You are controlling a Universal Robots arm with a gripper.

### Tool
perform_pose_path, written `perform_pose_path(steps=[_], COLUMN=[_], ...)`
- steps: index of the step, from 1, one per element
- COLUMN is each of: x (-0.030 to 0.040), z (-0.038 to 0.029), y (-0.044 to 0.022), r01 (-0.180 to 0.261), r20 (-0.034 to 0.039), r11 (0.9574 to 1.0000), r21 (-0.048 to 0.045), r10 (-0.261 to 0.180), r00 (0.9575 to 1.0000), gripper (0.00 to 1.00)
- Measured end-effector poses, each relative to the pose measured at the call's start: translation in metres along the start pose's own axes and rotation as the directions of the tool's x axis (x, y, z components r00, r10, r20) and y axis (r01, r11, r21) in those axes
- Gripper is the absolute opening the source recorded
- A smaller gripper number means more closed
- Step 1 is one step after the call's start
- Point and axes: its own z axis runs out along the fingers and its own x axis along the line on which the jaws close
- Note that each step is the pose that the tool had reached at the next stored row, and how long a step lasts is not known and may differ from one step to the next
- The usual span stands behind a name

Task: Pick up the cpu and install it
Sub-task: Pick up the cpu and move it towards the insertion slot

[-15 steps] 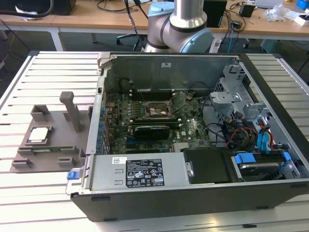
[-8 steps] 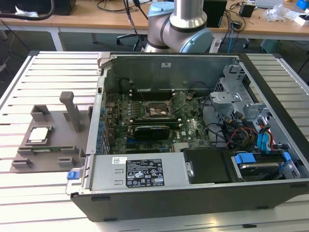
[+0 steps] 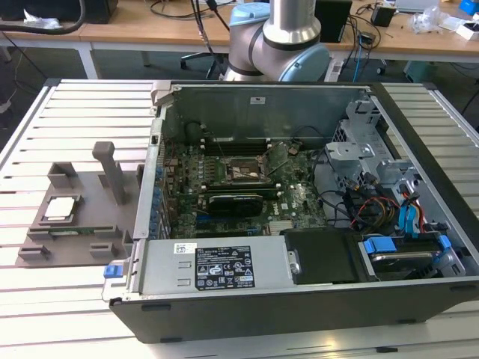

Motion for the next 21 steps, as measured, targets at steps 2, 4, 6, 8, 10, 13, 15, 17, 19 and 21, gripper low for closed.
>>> perform_pose_path(steps=[2,4,6,8,10,13,15,17,19,21], x=[0.0000,0.0000,0.0001,0.0001,0.0001,0.0001,0.0001,0.0001,0.0002,0.0002], z=[0.0008,0.0016,0.0023,0.0032,0.0043,0.0053,0.0060,0.0067,0.0082,0.0096], y=[0.0000,-0.0001,-0.0001,-0.0001,-0.0002,-0.0002,-0.0003,-0.0003,-0.0004,-0.0004], r01=[0.000,0.000,0.000,0.000,0.000,0.000,0.000,0.000,0.000,0.000], r20=[0.0000,0.0000,0.0000,0.0000,0.0000,0.0000,-0.0001,0.0001,0.0000,0.0001], r11=[1.0000,1.0000,1.0000,1.0000,1.0000,1.0000,1.0000,1.0000,1.0000,1.0000], r21=[0.0001,0.0000,0.0001,0.0000,0.0000,0.0000,0.0000,0.0001,0.0000,0.0001], r10=[0.000,0.000,0.000,0.000,0.000,0.000,0.000,0.000,0.000,0.000], r00=[1.0000,1.0000,1.0000,1.0000,1.0000,1.0000,1.0000,1.0000,1.0000,1.0000], gripper=[0.66,0.66,0.66,0.66,0.66,0.66,0.66,0.66,0.66,0.66])
